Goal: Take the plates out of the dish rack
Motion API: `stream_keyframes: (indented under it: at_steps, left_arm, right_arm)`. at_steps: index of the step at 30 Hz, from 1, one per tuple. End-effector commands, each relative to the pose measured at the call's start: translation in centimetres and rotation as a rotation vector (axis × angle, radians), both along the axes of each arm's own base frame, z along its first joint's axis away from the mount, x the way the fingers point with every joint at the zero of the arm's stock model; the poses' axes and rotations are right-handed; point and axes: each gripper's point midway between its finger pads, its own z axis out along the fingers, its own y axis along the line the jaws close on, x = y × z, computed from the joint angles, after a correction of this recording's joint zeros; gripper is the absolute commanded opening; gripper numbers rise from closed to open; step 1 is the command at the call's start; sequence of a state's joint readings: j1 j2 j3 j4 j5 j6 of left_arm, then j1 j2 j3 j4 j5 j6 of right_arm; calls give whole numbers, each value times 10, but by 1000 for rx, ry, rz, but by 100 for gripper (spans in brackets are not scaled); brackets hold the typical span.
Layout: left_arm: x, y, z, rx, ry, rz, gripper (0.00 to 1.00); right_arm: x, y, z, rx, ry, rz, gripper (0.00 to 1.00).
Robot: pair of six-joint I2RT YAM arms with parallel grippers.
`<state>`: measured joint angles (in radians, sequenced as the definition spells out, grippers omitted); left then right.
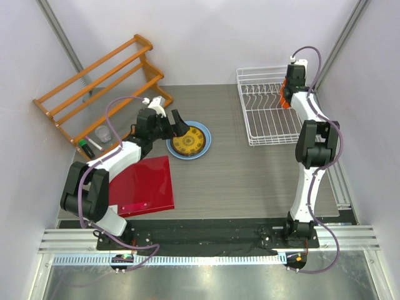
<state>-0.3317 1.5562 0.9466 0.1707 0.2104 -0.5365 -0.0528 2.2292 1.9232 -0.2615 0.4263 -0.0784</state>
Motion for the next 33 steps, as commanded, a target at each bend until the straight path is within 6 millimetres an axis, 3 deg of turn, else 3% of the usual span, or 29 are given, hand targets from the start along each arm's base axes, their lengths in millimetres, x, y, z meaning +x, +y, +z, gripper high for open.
stream_keyframes:
  at_steps: [1,7,8,10,12,13,14,16,17,20,21,22,27,33]
  left_arm:
    - [11,0,20,11,-60,3,99]
    - [8,1,24,8,-64,0,100]
    - [8,0,27,6,-68,0,99]
    - [8,0,29,6,-68,-3,99]
    - [7,0,31,-1,-72,-6,99]
    - [7,-2,34,-11,-77,-16,100]
    - [6,-4,35,-19,-81,-23,99]
    - [5,-11,41,-49,-91,-52,99]
    - [4,-13,43,-63,-91,-60,99]
    - [1,-22,52,-116,-114,-100,99]
    - [0,-24,53,-130,-114,-105,100]
    - [-2,-25,51,-137,-110,-112,100]
    - [-3,-34,60,-204,-143,-141,100]
    - [-4,-45,61,-265,-141,-168,99]
  right_arm:
    - [-23,-12,121,-123,-268,-147,1]
    - [-49,-15,137,-180,-274,-214,1]
    - [-49,3,140,-183,-276,-189,1]
    - [-57,7,140,-182,-271,-186,1]
    - [-67,23,156,-145,-313,-162,1]
    - [-74,29,149,-131,-290,-146,1]
    - [-79,41,163,-82,-325,-98,1]
    - [-88,70,151,-17,-298,-28,1]
    - [-95,82,159,4,-305,14,1]
    - [-113,134,137,140,-266,152,1]
    - [-124,150,146,185,-289,196,1]
    - [-132,161,133,231,-264,223,1]
    - [-164,223,128,507,-235,456,1]
    - [-189,268,128,780,-220,590,1]
